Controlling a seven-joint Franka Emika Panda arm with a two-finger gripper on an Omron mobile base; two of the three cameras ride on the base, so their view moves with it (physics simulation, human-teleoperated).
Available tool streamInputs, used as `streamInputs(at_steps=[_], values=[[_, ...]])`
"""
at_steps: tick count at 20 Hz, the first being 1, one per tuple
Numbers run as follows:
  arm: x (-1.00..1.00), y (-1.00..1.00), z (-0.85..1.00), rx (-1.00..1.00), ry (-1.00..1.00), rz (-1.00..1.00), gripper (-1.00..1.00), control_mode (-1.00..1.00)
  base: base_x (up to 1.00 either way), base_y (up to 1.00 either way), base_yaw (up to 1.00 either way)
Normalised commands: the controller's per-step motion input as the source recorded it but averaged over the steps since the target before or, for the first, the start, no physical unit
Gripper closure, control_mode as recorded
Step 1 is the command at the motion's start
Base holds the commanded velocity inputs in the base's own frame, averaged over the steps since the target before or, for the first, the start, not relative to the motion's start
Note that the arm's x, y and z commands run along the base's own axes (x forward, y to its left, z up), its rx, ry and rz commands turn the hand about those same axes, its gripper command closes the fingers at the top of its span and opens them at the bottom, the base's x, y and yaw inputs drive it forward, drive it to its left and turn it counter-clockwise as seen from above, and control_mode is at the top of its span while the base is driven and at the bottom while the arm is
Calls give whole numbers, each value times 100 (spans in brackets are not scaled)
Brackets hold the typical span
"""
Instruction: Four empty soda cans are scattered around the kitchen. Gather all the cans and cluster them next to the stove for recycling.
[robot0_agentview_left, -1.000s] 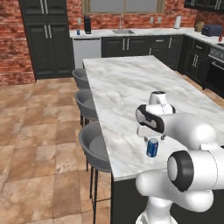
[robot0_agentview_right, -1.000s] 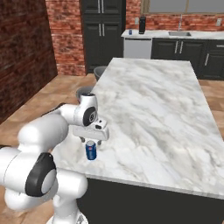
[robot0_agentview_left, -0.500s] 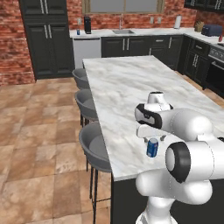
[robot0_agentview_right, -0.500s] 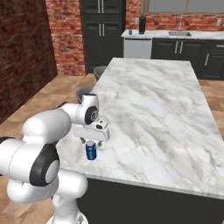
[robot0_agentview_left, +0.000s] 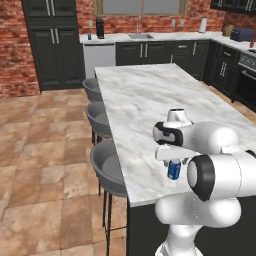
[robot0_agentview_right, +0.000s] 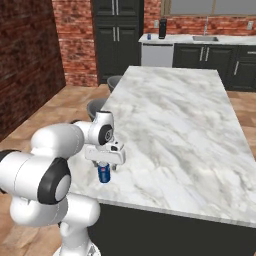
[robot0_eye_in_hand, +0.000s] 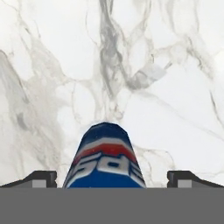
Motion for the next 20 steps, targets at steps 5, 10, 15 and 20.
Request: streamInputs(at_steps=[5,10,15,20], values=[[-4,0,-4,0,0,0,-100,-100,0,0,0],[-10,0,0,0,0,0,-100,-100,0,0,0],[-14,0,0,0,0,0,-100,-100,0,0,0],[-3,0,0,0,-2,0,-100,-100,0,0,0]])
